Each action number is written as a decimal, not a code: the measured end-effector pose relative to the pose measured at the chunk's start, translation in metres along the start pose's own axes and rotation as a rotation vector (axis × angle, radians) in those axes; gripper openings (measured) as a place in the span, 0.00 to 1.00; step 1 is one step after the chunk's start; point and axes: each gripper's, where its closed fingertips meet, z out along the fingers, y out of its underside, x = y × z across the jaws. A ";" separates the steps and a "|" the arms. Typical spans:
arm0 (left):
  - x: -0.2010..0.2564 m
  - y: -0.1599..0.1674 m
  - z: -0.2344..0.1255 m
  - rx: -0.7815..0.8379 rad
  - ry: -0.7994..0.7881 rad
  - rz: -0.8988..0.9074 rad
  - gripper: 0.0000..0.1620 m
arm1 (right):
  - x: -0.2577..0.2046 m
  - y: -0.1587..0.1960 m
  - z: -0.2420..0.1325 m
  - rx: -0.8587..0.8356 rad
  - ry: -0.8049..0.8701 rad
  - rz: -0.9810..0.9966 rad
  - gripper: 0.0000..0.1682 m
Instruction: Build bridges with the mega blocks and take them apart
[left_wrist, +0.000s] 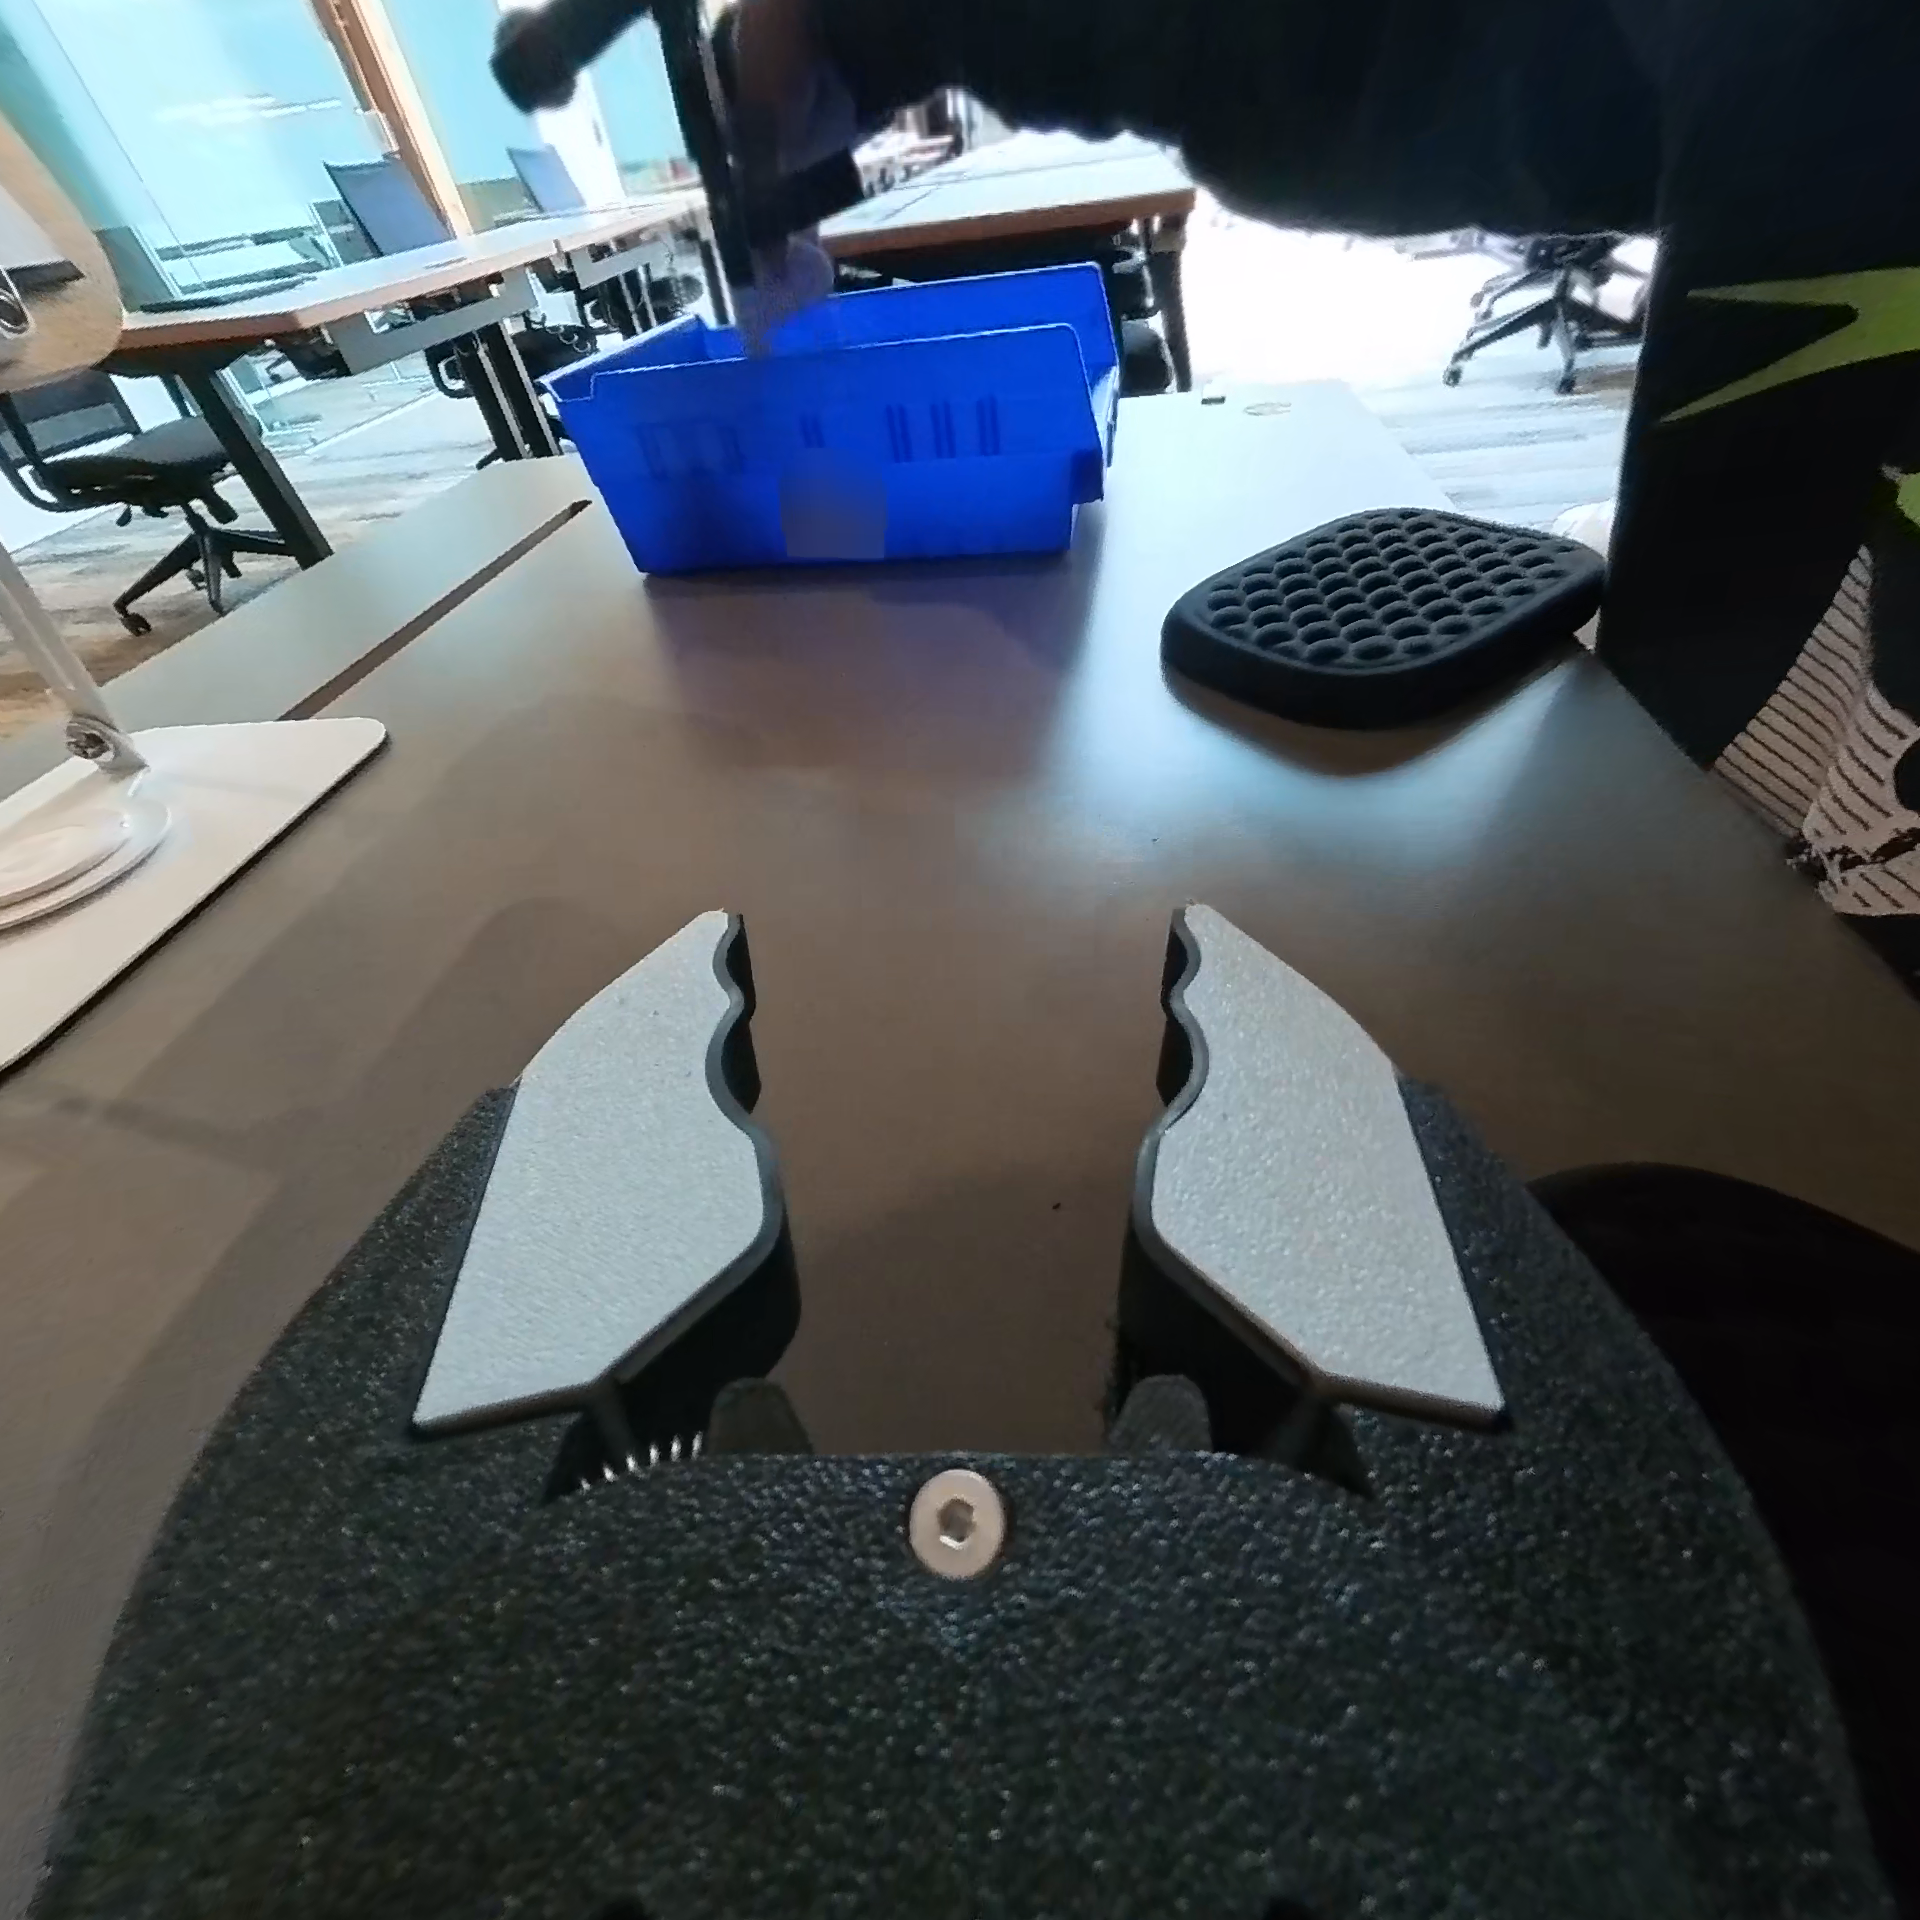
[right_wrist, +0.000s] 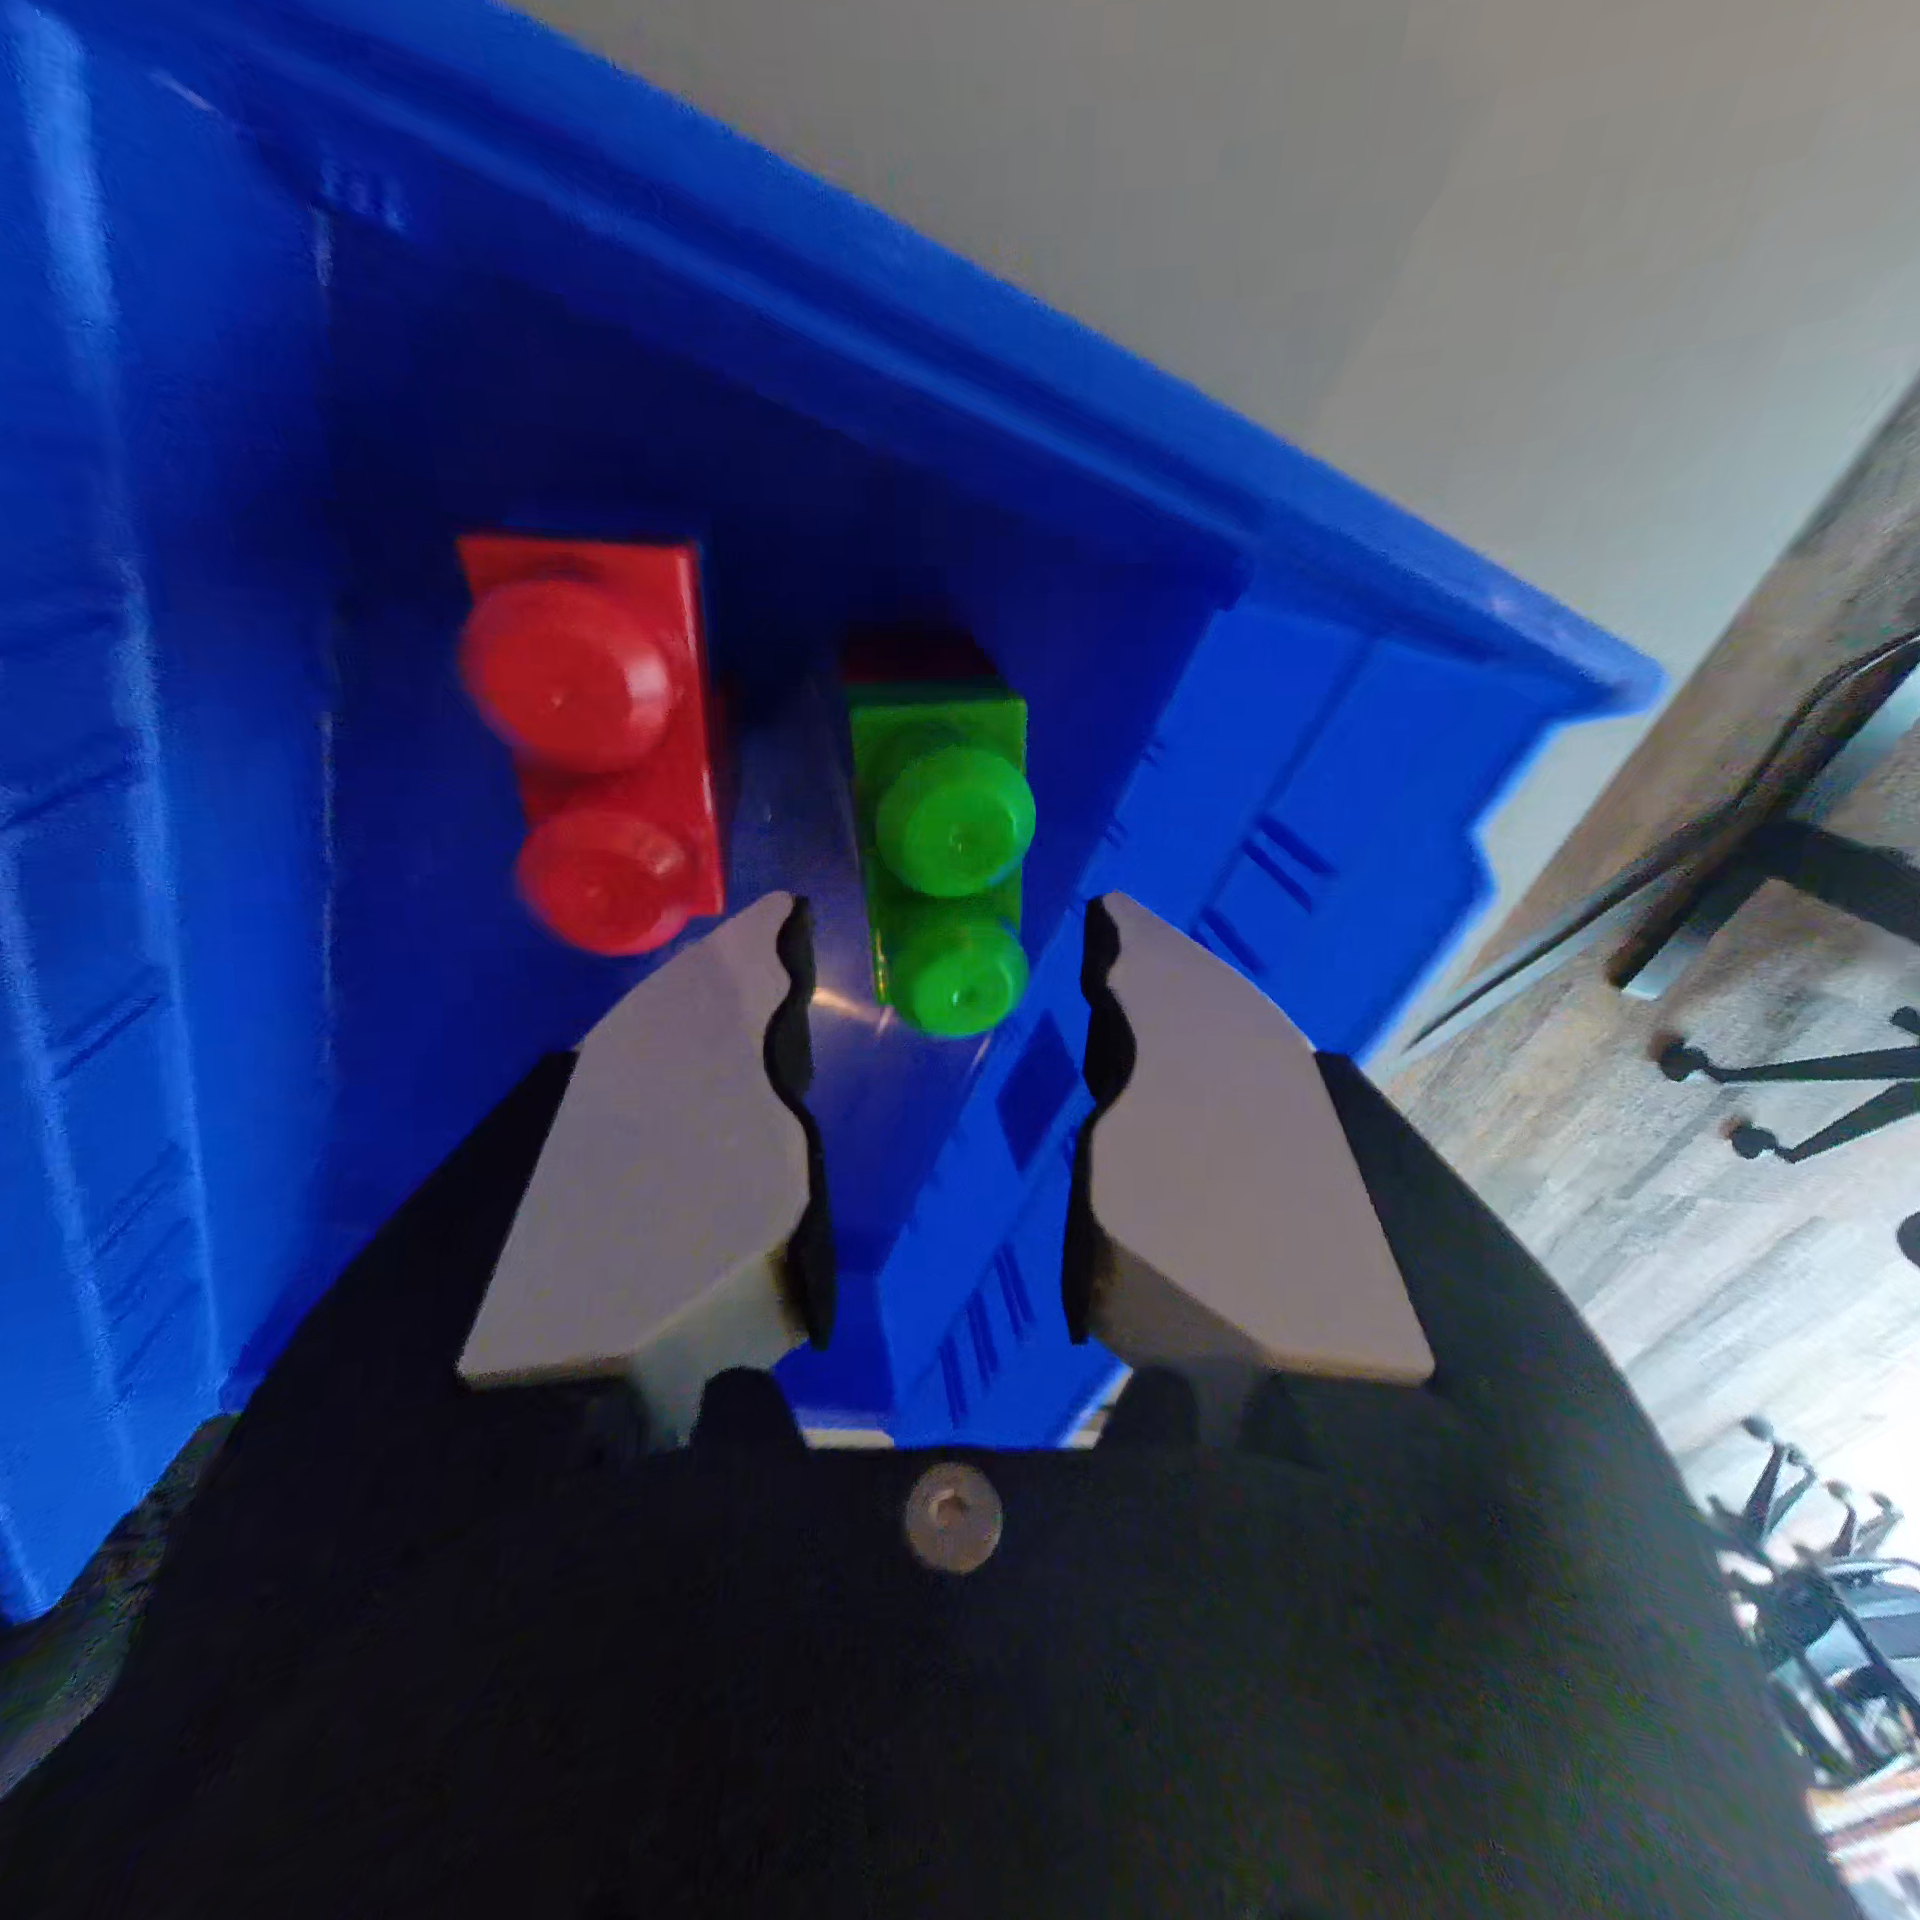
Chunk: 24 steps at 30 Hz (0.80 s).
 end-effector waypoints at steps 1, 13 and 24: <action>0.000 0.000 0.000 -0.001 -0.001 0.001 0.47 | -0.001 -0.002 -0.011 0.036 0.007 -0.011 0.30; -0.001 0.002 0.002 -0.019 -0.020 0.020 0.47 | -0.211 0.004 -0.144 0.807 -0.213 -0.390 0.34; -0.005 -0.001 -0.001 0.009 -0.049 0.003 0.46 | -0.429 0.029 -0.122 1.227 -0.602 -0.735 0.29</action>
